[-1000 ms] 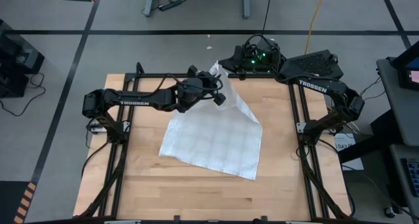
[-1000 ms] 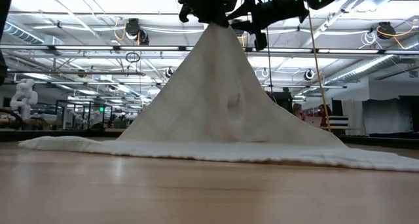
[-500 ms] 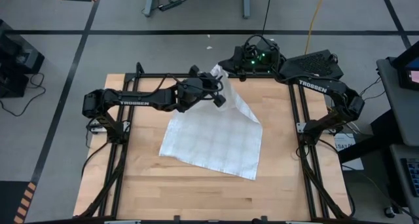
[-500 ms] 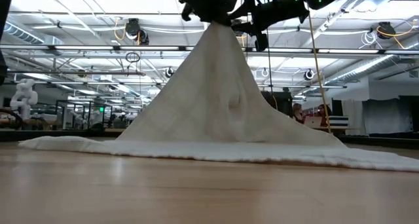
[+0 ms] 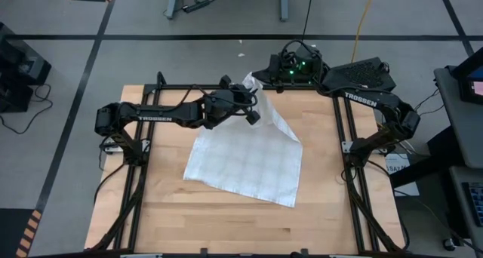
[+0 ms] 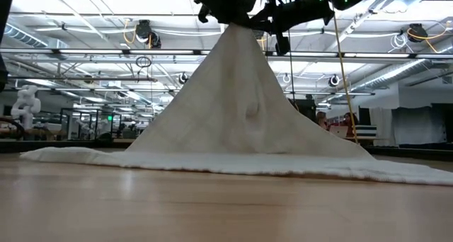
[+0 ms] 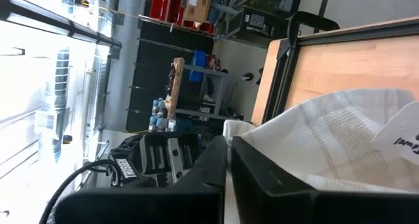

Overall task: Roll towel into tight, uniform cylinder
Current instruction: Roll the white towel

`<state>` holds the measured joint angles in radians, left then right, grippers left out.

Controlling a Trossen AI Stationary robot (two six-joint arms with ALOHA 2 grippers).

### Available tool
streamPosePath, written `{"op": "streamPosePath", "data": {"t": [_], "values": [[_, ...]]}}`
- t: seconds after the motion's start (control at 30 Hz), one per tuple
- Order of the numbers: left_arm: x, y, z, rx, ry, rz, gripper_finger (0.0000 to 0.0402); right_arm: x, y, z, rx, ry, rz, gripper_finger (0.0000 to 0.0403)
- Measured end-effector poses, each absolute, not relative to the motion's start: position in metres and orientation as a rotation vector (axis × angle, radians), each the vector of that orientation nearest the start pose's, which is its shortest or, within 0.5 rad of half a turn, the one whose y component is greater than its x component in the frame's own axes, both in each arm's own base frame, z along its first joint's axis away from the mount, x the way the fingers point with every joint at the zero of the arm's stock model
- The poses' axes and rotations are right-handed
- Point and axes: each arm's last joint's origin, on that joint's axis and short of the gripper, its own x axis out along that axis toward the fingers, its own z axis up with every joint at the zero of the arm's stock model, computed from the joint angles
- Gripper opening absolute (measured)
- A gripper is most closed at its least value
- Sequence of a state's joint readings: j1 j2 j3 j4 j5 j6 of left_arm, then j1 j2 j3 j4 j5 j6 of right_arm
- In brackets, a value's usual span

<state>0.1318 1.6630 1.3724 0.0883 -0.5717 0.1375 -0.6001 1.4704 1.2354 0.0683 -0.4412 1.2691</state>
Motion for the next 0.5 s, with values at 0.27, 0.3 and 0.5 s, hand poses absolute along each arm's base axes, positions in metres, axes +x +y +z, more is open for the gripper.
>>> {"op": "streamPosePath", "data": {"t": [0.27, 0.3, 0.5], "values": [[0.379, 0.058, 0.341, -0.026, 0.168, 0.588, 0.0048, 0.282, -0.186, 0.353, 1.264, 0.034, -0.214, 0.0001], [0.377, 0.055, 0.345, -0.053, 0.152, 0.567, 0.0064, 0.280, -0.187, 0.354, 1.255, 0.032, -0.209, 0.0001], [0.359, 0.040, 0.366, -0.141, 0.110, 0.554, 0.0169, 0.272, -0.193, 0.357, 1.202, 0.043, -0.166, 0.0001]]}}
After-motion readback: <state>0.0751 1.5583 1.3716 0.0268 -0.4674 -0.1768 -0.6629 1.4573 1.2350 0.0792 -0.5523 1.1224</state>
